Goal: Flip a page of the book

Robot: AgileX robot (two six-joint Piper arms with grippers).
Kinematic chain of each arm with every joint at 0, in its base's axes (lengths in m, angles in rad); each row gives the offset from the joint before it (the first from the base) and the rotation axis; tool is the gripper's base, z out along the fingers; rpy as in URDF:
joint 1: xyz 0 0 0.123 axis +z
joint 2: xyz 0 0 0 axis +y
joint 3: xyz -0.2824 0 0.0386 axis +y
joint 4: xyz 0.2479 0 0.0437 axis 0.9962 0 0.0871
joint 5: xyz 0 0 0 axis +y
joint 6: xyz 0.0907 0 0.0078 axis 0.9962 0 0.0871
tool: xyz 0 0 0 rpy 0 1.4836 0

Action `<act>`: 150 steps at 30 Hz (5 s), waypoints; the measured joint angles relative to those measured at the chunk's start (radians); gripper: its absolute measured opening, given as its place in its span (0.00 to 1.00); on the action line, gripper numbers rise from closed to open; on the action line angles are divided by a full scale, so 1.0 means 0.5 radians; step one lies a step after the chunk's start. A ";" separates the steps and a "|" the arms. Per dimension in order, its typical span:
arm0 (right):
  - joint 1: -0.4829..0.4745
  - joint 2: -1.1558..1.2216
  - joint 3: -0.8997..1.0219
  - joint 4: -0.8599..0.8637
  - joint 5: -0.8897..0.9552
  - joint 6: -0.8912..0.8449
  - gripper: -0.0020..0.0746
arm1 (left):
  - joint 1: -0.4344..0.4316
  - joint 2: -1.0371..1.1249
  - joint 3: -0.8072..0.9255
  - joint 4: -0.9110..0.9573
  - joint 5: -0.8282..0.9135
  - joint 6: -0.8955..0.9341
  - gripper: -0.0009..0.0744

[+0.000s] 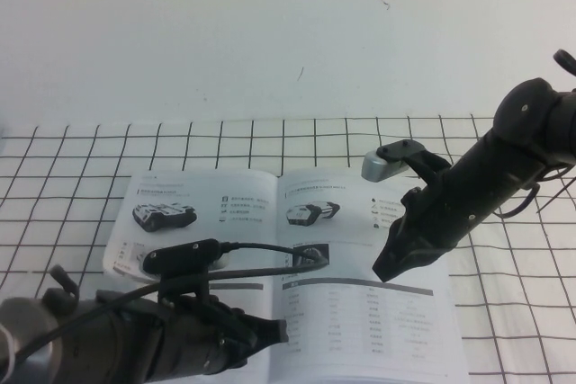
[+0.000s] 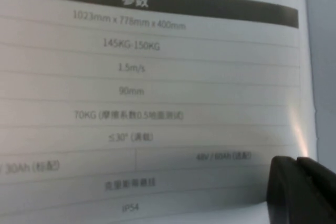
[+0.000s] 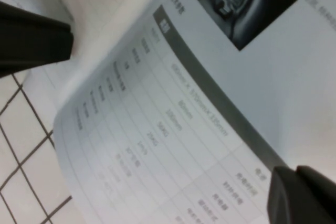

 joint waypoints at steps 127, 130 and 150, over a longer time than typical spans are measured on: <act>0.009 -3.812 1.889 -1.812 -0.686 1.685 0.02 | 0.003 -2.085 -0.174 0.776 0.755 0.655 0.01; 0.009 -3.812 1.889 -1.812 -0.686 1.685 0.02 | 0.003 -2.085 -0.174 0.763 0.746 0.664 0.01; 0.009 -3.812 1.890 -1.812 -0.640 1.685 0.02 | 0.888 -2.817 0.505 0.342 0.205 0.848 0.01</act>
